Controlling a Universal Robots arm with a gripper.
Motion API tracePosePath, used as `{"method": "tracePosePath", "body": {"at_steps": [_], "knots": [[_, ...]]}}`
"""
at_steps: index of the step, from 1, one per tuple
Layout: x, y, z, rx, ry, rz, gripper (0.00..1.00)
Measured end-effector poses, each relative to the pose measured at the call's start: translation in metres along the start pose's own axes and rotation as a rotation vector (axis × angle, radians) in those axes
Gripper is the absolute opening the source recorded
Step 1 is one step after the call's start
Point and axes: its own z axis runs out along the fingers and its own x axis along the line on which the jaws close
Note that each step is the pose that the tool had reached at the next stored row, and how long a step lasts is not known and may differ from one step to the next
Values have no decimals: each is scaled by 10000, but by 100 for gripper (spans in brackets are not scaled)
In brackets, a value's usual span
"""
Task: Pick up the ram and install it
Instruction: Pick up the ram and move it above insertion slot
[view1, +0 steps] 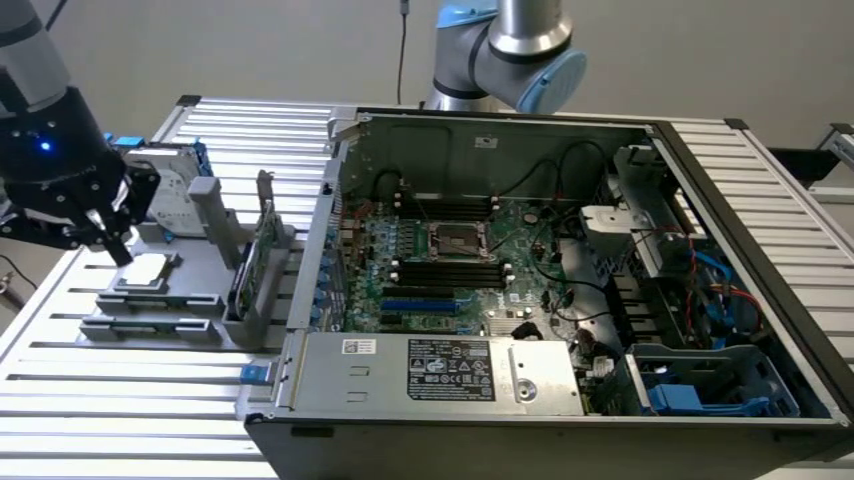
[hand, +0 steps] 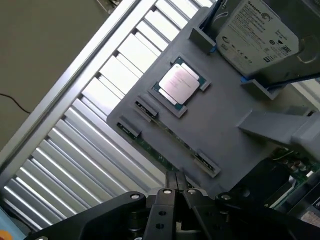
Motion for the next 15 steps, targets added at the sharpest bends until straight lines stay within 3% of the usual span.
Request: {"method": "tracePosePath", "body": {"at_steps": [15], "knots": [[-3, 1, 113, 64, -28, -2728, 11]]}}
